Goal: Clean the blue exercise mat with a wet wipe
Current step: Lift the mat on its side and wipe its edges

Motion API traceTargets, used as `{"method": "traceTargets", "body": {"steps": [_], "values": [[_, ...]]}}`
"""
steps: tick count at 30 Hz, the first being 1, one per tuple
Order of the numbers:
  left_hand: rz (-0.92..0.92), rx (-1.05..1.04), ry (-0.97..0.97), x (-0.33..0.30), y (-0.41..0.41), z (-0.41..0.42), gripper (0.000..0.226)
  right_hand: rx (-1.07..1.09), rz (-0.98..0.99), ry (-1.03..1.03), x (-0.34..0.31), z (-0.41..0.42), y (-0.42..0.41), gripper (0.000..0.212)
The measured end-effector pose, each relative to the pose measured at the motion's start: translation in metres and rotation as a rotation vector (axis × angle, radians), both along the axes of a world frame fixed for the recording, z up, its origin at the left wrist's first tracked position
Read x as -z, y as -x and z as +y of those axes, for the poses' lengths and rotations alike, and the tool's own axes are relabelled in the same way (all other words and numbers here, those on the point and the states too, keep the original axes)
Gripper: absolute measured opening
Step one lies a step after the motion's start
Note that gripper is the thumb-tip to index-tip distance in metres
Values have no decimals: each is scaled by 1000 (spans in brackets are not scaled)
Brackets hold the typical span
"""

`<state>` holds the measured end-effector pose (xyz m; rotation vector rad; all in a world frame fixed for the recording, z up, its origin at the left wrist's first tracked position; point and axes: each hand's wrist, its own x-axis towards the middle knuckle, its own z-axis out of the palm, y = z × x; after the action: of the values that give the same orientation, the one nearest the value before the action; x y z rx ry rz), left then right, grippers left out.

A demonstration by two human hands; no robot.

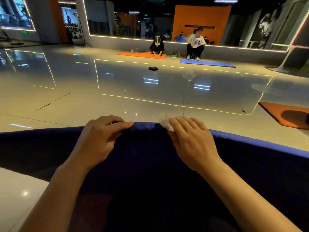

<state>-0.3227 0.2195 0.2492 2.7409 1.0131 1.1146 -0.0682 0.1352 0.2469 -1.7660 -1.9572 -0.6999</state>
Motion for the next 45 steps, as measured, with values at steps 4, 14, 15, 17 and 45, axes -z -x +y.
{"method": "traceTargets", "body": {"steps": [4, 14, 15, 17, 45], "values": [[9, -7, -41, 10, 1, 6, 41, 223, 36, -34, 5, -54, -70, 48], [-88, -326, -151, 23, -44, -17, 43, 157, 245, -150, 9, 8, 21, 38], [-99, -342, -144, 22, -45, -16, 42, 116, 226, -131, 9, 19, 42, 38], [-101, -357, -135, 18, -45, -12, 41, 68, 139, -77, 11, 33, 70, 41], [-287, -330, -154, 24, -51, -9, 20, 138, 115, -59, 23, -17, -8, 45]]}}
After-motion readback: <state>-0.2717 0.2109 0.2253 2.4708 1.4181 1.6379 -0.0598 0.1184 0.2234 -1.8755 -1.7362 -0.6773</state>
